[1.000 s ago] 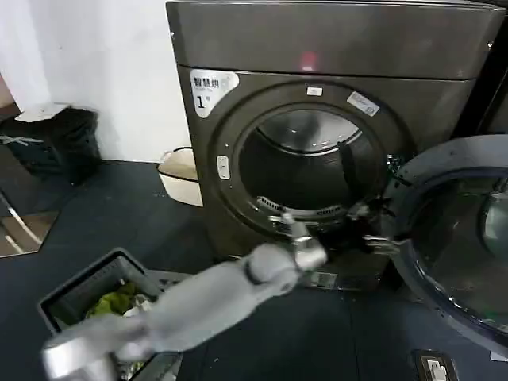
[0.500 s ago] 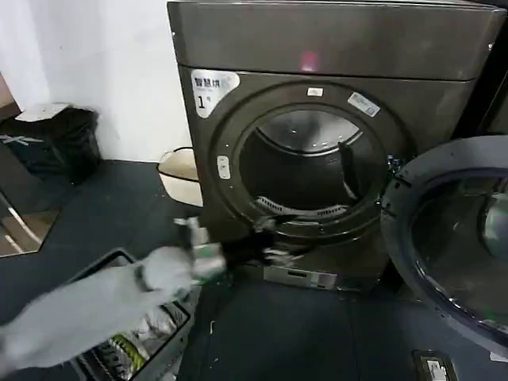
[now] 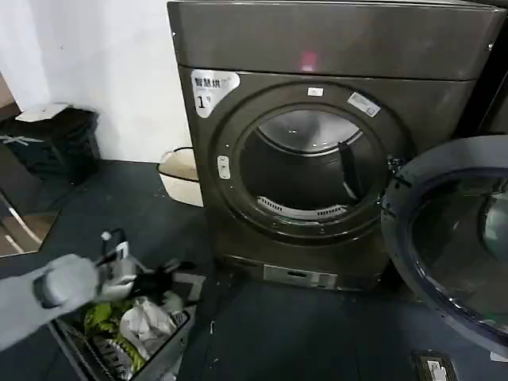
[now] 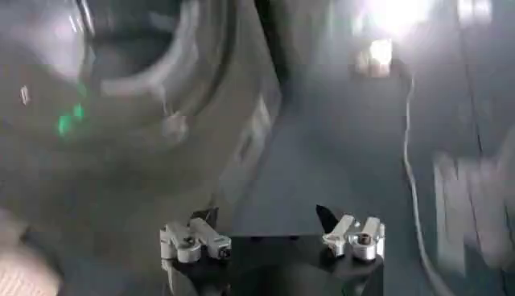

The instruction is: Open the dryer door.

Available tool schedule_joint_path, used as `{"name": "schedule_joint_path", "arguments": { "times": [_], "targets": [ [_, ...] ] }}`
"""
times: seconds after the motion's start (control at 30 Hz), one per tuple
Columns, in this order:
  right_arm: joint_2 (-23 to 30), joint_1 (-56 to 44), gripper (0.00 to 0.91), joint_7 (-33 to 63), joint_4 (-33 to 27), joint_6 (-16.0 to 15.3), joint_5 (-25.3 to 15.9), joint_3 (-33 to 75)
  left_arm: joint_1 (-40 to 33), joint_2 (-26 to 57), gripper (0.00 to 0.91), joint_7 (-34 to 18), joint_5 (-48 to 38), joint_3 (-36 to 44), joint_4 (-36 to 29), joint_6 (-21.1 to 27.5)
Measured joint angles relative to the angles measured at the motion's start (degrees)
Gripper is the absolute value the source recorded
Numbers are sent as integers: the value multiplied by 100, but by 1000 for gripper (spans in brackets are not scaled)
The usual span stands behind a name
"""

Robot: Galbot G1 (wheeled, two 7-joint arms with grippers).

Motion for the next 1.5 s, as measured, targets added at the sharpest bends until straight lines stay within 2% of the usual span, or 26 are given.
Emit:
{"name": "schedule_joint_path", "arguments": {
  "times": [0.17,0.3,0.43,0.57,0.7,0.8,1.5],
  "targets": [
    [-9,16,907,-6,-27,5,-3,-21,-29,377,907,419,880,1,99,27],
    [-13,43,907,-5,-58,7,-2,-83,166,615,907,992,1540,-224,306,-379],
    [-27,68,907,-4,-71,7,-1,-137,808,811,907,1638,2209,-977,568,-775],
    [-34,82,907,-4,-69,7,-1,-157,1465,939,907,1882,2712,-1788,773,-991],
    [-34,76,907,-16,-30,1,1,-155,1809,1037,907,2094,3002,-2210,812,-1101],
    [-32,73,907,-19,-37,2,1,-141,1924,1055,907,2160,3219,-2339,802,-1163],
    [-2,56,907,12,31,-15,3,-113,2035,1028,907,2041,3294,-2493,854,-1233]
  ]
}}
